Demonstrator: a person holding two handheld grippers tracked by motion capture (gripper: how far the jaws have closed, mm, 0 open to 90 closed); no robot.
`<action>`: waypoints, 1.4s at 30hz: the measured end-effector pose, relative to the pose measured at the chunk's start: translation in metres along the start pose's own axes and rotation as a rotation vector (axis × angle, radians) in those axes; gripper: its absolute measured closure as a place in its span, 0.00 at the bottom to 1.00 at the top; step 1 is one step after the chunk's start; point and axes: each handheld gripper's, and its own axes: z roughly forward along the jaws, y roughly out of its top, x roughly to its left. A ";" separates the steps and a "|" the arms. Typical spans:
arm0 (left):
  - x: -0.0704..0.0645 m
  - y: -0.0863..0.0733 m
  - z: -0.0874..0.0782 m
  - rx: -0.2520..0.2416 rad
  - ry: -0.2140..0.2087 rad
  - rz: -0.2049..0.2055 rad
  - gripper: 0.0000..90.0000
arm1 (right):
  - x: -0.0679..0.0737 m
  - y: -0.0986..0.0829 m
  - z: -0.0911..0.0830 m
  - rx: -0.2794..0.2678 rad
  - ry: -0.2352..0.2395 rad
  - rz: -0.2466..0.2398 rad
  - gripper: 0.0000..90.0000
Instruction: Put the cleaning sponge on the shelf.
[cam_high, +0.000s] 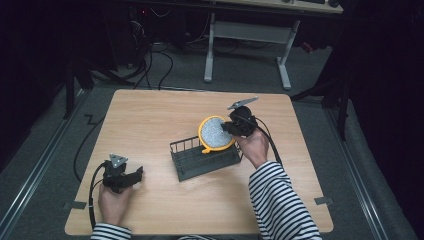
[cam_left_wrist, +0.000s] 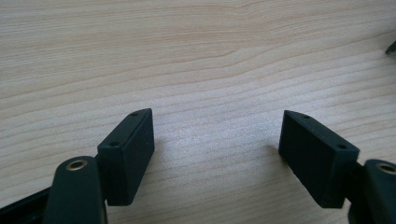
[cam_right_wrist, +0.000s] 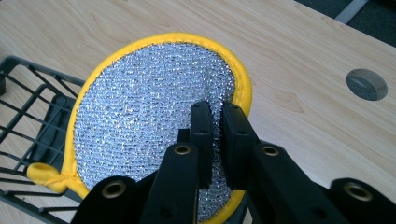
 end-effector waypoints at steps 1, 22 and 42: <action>0.000 0.000 0.000 0.000 0.000 -0.001 0.30 | 0.001 -0.002 -0.001 0.002 -0.003 -0.009 0.94; 0.000 0.000 0.000 -0.001 0.000 -0.005 0.30 | 0.006 -0.041 -0.003 0.010 0.017 -0.050 0.84; 0.000 0.000 0.000 0.002 0.005 0.002 0.30 | -0.041 -0.118 -0.075 -0.176 -0.098 0.163 0.51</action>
